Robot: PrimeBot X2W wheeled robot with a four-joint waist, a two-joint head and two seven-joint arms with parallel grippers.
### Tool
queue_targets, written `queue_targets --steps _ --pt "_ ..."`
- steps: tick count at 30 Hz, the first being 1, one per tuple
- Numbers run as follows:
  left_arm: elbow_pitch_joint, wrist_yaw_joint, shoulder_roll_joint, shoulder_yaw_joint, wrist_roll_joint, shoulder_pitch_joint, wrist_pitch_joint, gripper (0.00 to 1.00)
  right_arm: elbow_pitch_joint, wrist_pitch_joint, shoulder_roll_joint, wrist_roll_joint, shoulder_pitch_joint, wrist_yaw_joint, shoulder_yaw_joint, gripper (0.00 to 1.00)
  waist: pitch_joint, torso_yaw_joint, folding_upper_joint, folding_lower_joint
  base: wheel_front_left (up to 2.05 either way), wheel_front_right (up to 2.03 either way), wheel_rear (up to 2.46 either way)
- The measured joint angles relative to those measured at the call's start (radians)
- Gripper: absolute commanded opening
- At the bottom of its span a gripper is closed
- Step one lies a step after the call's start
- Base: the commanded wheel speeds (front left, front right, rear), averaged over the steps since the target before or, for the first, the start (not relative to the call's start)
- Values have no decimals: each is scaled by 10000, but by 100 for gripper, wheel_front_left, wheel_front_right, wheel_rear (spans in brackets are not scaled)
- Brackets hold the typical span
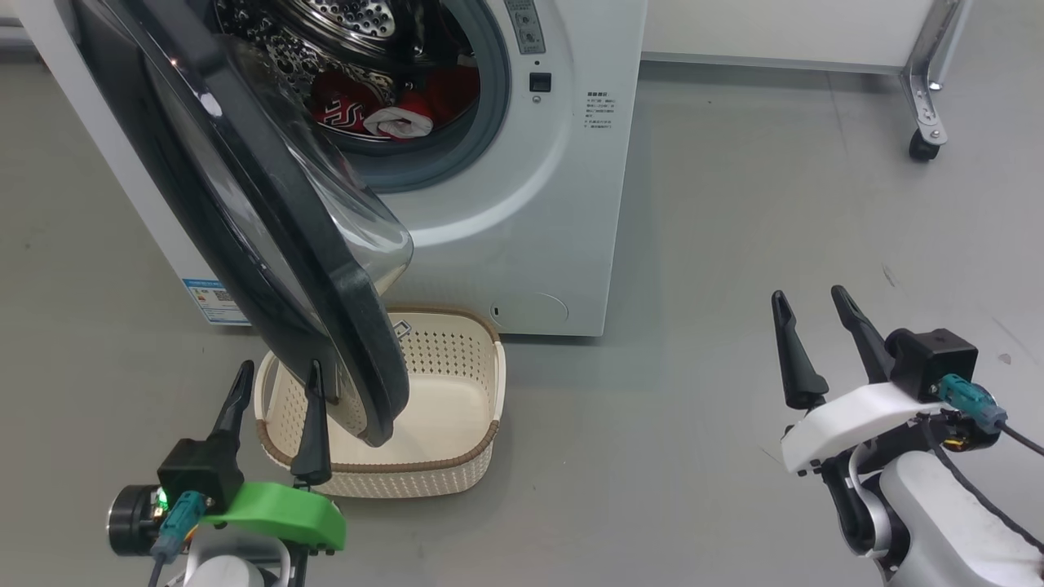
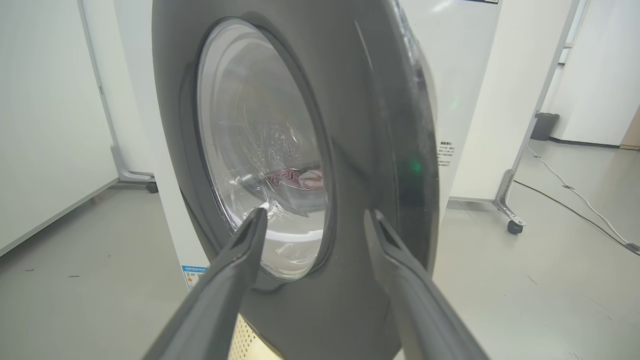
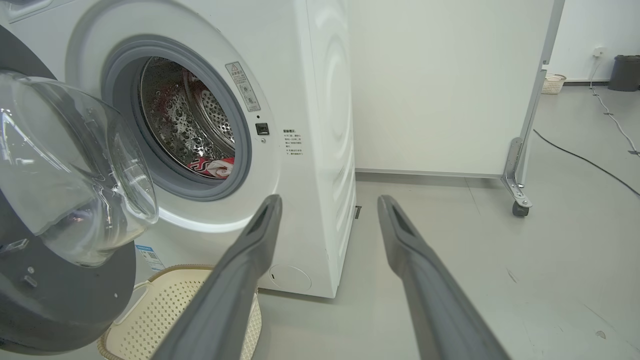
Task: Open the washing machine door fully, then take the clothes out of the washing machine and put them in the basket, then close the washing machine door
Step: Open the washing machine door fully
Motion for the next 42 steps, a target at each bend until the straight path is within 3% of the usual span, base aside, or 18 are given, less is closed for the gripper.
queue_targets --steps 15,42 --pt "128 -2 -10 -4 15 57 0 100 -585 0 479 -1248 1212 0 -991 100 39 11 0 0 0 0 0" --pt "614 -75 -36 -249 12 64 0 100 -1225 0 1074 -2192 2188 0 -1540 100 -10 29 0 0 0 0 0"
